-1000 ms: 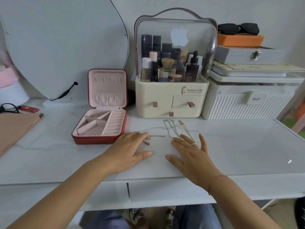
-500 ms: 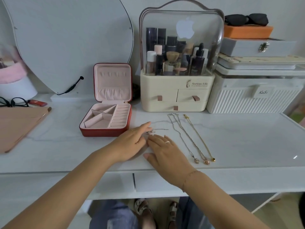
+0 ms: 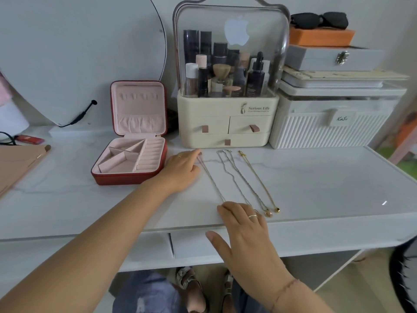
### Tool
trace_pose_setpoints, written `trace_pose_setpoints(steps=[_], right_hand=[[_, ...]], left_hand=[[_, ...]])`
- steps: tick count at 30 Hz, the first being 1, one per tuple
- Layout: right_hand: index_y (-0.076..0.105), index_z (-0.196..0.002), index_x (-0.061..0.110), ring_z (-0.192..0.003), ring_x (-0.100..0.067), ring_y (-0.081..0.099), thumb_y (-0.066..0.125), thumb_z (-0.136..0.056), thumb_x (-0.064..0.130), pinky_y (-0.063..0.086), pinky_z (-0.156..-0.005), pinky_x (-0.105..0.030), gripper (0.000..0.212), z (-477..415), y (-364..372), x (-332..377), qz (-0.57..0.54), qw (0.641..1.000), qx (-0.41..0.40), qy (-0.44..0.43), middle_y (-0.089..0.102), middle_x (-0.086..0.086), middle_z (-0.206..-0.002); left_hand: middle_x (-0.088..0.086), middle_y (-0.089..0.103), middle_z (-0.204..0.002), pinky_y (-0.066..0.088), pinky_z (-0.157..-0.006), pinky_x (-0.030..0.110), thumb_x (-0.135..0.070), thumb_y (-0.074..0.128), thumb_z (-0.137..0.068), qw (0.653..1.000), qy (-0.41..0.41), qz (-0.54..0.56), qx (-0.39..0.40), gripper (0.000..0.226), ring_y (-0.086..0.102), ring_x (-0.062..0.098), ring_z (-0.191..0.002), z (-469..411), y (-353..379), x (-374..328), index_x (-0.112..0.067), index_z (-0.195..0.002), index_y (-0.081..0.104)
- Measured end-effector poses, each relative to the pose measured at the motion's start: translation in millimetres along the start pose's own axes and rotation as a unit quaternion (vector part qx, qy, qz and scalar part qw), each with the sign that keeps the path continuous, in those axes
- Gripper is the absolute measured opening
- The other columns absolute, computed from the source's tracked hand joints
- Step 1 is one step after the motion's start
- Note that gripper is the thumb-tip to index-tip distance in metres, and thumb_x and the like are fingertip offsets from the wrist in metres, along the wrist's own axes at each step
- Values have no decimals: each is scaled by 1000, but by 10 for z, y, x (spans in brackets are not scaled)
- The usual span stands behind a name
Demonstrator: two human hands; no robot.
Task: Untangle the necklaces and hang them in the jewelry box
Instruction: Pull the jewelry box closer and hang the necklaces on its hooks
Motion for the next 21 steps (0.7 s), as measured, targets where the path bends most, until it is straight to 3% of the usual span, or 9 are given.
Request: trace_pose_setpoints(steps=[6,9,12,15,21], right_hand=[[62,-121,14,-119,-14,44,22,-98,53,30,-101,-30,61,86,89,-85,-6,1000,-24,8,60,2,-126],[63,-121,12,-123,-14,42,13,-98,53,28,-104,-35,69,119,120,-76,-3,999,-33,6,60,-1,-129],[64,-120,13,-122,-15,43,25,-97,52,29,-102,-36,60,171,132,-82,3,998,-58,10,61,0,-127],[67,-116,15,-118,-13,45,42,-82,50,30,-98,-34,54,215,122,-110,8,996,-84,19,63,2,-124],[69,-112,17,-115,-10,47,47,-75,48,30,-93,-31,53,253,91,-162,-17,994,-106,22,65,4,-119]], left_hand=[[6,28,-155,16,-114,30,-13,33,-97,999,26,22,-34,52,22,20,-143,32,-10,29,-13,-149,25],[3,29,-155,12,-113,24,-15,33,-100,999,47,-13,-18,47,22,16,-144,29,45,47,-13,-147,31],[0,27,-156,10,-112,24,-18,30,-101,998,45,-47,-17,45,20,14,-144,-34,75,57,-15,-146,33],[-1,27,-156,12,-113,26,-20,29,-101,997,33,-67,-25,45,21,15,-144,-128,73,48,-17,-146,32],[-4,29,-154,18,-110,30,-21,27,-100,995,22,-94,-27,44,26,18,-139,-238,88,-3,-21,-144,34]])
Point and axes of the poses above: each hand's wrist, its own z-axis away from the middle knuckle, its own y-axis out of the palm, x = y × z, the point moved 7 cm from there along -z, towards the middle knuckle
